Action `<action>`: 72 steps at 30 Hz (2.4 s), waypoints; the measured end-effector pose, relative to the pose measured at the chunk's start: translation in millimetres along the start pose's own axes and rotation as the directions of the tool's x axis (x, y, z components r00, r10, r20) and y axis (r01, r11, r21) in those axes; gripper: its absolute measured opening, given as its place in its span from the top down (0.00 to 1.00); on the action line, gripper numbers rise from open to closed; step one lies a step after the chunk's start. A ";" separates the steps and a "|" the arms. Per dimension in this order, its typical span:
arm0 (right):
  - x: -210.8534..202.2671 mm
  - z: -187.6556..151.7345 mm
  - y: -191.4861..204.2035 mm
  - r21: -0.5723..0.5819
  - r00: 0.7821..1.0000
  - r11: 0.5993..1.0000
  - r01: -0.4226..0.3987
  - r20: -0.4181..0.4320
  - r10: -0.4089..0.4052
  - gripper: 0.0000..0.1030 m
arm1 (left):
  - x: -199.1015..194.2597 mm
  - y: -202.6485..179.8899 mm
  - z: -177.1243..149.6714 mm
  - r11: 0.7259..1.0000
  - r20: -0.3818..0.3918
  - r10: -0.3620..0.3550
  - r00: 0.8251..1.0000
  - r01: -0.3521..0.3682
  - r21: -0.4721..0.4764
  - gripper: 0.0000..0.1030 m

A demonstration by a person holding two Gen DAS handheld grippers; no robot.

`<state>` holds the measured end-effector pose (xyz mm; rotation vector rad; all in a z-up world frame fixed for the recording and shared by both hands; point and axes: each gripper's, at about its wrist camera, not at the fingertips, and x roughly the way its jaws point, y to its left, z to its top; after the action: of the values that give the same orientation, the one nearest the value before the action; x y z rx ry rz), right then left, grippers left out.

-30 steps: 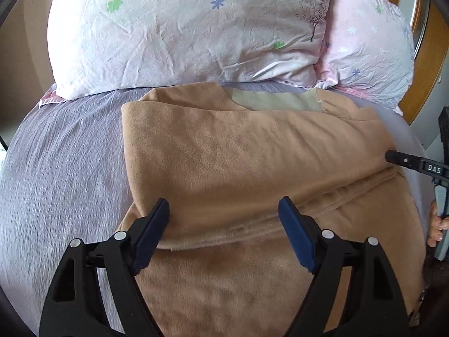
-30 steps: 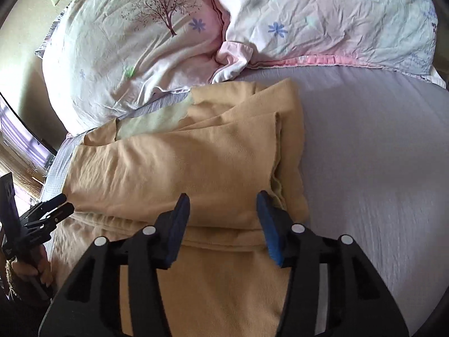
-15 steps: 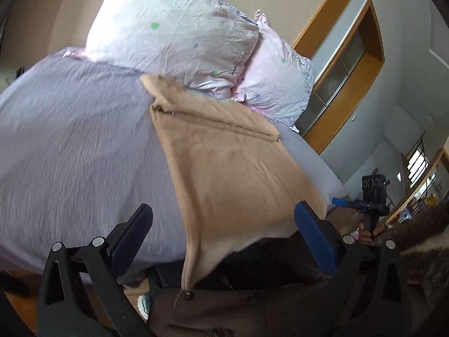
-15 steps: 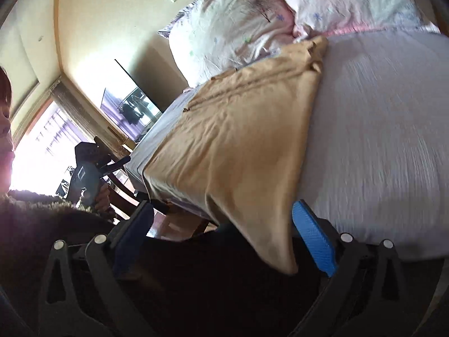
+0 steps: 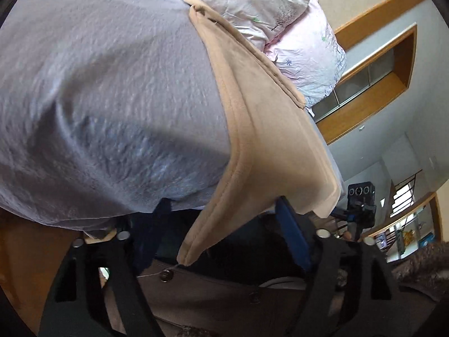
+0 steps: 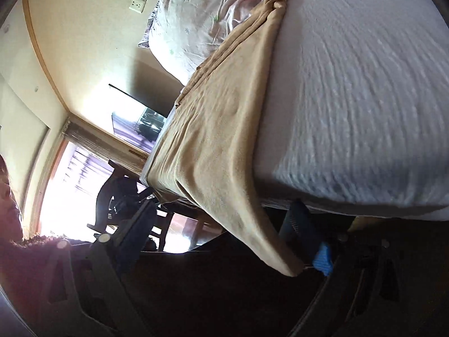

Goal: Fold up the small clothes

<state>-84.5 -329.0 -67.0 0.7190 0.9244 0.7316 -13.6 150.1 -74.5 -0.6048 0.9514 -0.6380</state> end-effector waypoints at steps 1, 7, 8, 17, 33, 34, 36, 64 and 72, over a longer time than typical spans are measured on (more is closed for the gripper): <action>4.3 -1.4 -1.2 0.001 1.000 1.000 -0.017 -0.012 0.017 0.60 | 1.8 4.5 -0.6 0.999 -0.004 -0.041 0.999 0.041 -0.034 0.51; -8.6 -2.8 25.3 -0.080 0.998 0.994 -0.068 -0.007 0.068 0.93 | -14.0 -1.9 -5.8 0.973 0.019 -0.198 0.980 0.199 -0.120 0.95; -12.7 1.2 32.5 -0.098 0.997 0.992 -0.077 0.007 0.078 0.93 | -22.7 -6.8 -3.9 0.971 0.041 -0.210 0.977 0.213 -0.112 0.95; -27.6 131.7 92.9 -0.259 0.953 0.961 -0.094 0.254 0.162 0.93 | -48.1 -54.7 125.5 0.986 0.237 -0.167 0.957 0.167 0.021 0.95; 83.0 336.2 -67.0 0.377 0.911 0.926 -0.017 0.388 -0.141 0.92 | 81.4 31.0 298.6 0.952 0.211 0.045 0.977 0.022 -0.304 0.95; 85.2 339.7 -71.8 0.406 0.910 0.914 -0.032 0.389 -0.141 0.82 | 82.2 35.0 301.1 0.945 0.217 0.037 0.976 0.036 -0.325 0.95; 87.3 344.5 -85.5 0.486 0.901 0.871 -0.068 0.405 -0.156 0.51 | 85.1 45.7 304.5 0.929 0.210 0.041 0.977 0.040 -0.369 0.95; 139.7 387.5 -26.7 0.320 0.927 0.945 0.063 0.331 -0.174 0.17 | 45.5 -34.3 278.6 0.994 0.157 0.049 0.986 -0.034 -0.102 0.18; 103.9 335.0 15.4 0.133 0.912 0.972 0.194 0.342 -0.229 0.10 | 42.0 -16.2 242.8 0.987 0.035 0.080 0.996 -0.074 -0.140 0.18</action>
<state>249.5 -312.0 39.8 0.7910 0.6938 0.3490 213.2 154.1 23.3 -0.6985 0.9818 -0.4915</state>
